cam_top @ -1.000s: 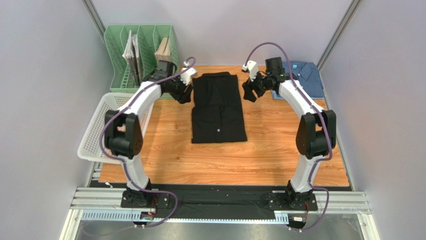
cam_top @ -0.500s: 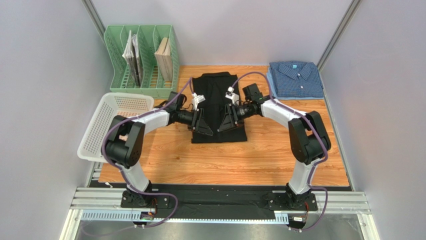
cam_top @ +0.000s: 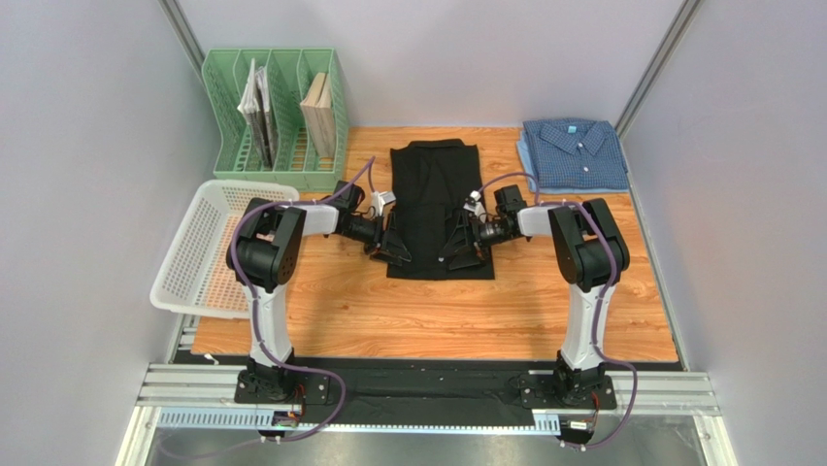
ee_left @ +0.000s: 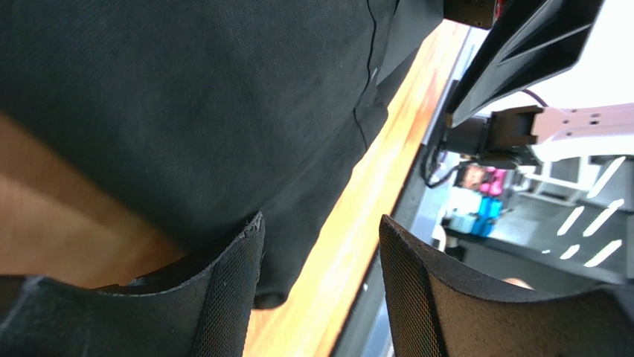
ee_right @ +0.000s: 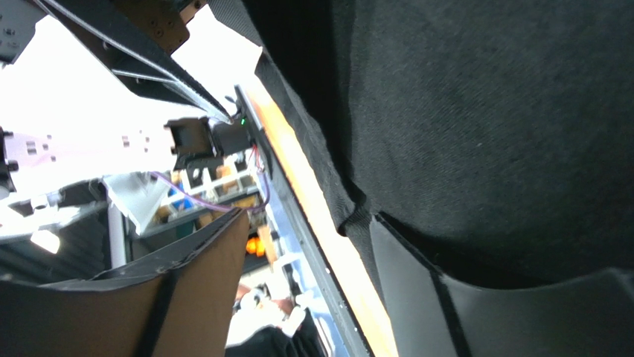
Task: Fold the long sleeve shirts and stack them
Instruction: Fold the shirt
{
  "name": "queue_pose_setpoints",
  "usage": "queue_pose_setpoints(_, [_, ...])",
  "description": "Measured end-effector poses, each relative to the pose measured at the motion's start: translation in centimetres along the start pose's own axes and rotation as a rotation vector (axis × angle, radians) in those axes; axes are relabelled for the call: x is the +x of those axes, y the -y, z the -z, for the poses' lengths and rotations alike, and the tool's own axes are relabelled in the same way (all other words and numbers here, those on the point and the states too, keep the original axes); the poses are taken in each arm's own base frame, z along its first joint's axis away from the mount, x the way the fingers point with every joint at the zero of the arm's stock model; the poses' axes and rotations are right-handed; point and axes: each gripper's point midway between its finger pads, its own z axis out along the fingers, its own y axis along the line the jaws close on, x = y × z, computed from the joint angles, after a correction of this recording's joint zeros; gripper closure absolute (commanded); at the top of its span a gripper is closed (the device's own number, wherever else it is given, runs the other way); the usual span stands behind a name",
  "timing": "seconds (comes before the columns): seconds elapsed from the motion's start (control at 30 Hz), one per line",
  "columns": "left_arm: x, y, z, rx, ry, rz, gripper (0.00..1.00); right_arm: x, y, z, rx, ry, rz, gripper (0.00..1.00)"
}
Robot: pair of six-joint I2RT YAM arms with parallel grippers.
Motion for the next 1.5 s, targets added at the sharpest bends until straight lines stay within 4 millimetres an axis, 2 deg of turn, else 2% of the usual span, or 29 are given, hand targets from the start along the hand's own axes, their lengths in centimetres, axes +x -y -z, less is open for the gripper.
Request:
queue_pose_setpoints(0.13, [-1.1,0.7,-0.3,0.002,0.011,-0.075,0.29,-1.1,-0.6,1.6,0.03,0.06,0.014,0.11])
queue_pose_setpoints(0.2, [-0.6,1.6,0.0,0.019,0.023,-0.102,0.27,-1.3,-1.7,2.3,0.047,0.092,0.049,0.08])
queue_pose_setpoints(0.27, [0.6,3.3,0.6,0.042,0.031,-0.128,0.26,-0.7,-3.7,2.9,0.038,0.118,0.103,0.07])
queue_pose_setpoints(0.33, [1.8,5.8,0.6,0.081,0.037,-0.176,0.25,0.6,-5.9,3.1,0.016,0.124,0.156,0.07])
queue_pose_setpoints(0.4, [2.7,8.3,-0.5,0.129,0.021,-0.228,0.24,1.9,-7.1,2.6,-0.008,0.109,0.194,0.06])
queue_pose_setpoints(0.47, [3.0,9.7,-2.2,0.171,0.005,-0.26,0.2,2.4,-7.0,1.6,-0.023,0.08,0.197,0.07])
queue_pose_setpoints(0.5, [3.2,9.9,-3.1,0.189,-0.008,-0.25,0.2,2.6,-6.4,1.1,-0.028,0.062,0.179,0.07])
queue_pose_setpoints(0.57, [3.2,9.0,-4.7,0.193,-0.018,-0.209,0.19,2.4,-4.5,0.4,-0.021,0.04,0.13,0.06])
queue_pose_setpoints(0.67, [3.0,5.4,-6.1,0.139,-0.016,-0.089,0.19,2.4,-1.1,0.1,-0.013,0.006,0.024,0.06])
queue_pose_setpoints(0.7, [3.0,4.4,-6.2,0.128,-0.018,-0.043,0.19,2.3,-1.0,0.5,-0.041,-0.004,0.016,0.05])
queue_pose_setpoints(0.83, [2.3,3.8,-5.5,0.138,0.002,-0.01,0.18,1.2,-0.4,2.0,-0.063,0.022,0.022,0.05])
queue_pose_setpoints(1.0, [1.6,2.5,-3.5,0.134,0.041,0.032,0.18,1.3,-0.2,2.7,-0.102,0.016,0.03,0.04])
queue_pose_setpoints(1.13, [2.3,2.3,-2.1,0.117,0.057,0.034,0.18,2.2,-0.5,3.2,-0.076,0.005,0.047,0.03])
queue_pose_setpoints(1.23, [2.6,2.8,-0.8,0.05,0.074,-0.028,0.16,3.3,-1.4,4.5,0.001,0.013,0.102,0.04])
queue_pose_setpoints(1.33, [2.1,5.3,1.9,-0.039,0.131,-0.242,0.18,3.5,-4.2,7.2,0.117,0.075,0.335,0.05])
queue_pose_setpoints(1.43, [0.0,8.7,4.9,-0.159,0.219,-0.591,0.25,2.7,-7.0,10.4,0.262,0.19,0.703,0.16])
queue_pose_setpoints(1.5, [-1.2,10.2,6.1,-0.244,0.259,-0.813,0.33,2.8,-7.5,11.9,0.366,0.24,0.92,0.25])
